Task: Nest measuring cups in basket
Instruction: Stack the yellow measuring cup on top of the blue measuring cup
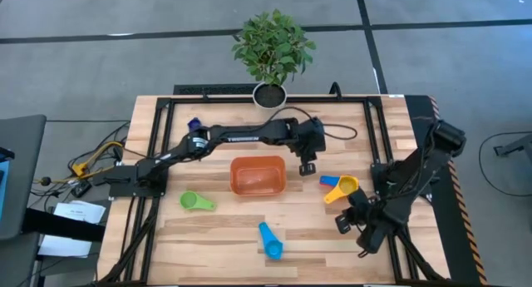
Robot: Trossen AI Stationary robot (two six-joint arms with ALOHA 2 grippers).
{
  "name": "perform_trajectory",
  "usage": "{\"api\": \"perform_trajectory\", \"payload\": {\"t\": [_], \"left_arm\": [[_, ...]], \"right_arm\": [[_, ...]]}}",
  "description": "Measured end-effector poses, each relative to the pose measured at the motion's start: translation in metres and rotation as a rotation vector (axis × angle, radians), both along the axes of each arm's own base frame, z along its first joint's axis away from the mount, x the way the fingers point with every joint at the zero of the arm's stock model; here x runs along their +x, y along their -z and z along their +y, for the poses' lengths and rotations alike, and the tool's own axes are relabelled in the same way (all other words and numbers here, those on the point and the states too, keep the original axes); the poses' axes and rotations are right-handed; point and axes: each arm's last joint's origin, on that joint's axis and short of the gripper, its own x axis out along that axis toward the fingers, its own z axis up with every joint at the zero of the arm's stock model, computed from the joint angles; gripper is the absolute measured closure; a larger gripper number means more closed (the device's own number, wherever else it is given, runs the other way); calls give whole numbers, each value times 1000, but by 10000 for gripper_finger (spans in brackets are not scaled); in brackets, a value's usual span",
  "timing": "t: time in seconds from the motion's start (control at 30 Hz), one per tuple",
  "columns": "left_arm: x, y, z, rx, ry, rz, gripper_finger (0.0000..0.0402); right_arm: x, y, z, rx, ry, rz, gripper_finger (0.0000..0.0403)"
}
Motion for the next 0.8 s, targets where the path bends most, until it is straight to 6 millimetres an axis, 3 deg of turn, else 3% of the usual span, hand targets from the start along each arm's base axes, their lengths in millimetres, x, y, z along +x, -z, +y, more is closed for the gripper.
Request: {"api": "perform_trajectory", "payload": {"t": [0.3, 0.63, 0.8], "left_arm": [[18, 27, -16, 87, 136, -71, 393], [25, 44, -25, 102, 227, -103, 393], [27, 51, -28, 19, 277, -123, 393]], "right_arm": [[23, 21, 5, 47, 95, -31, 393], [52, 10, -14, -9, 73, -9, 390], [60, 6, -25, -14, 84, -14, 398]]}}
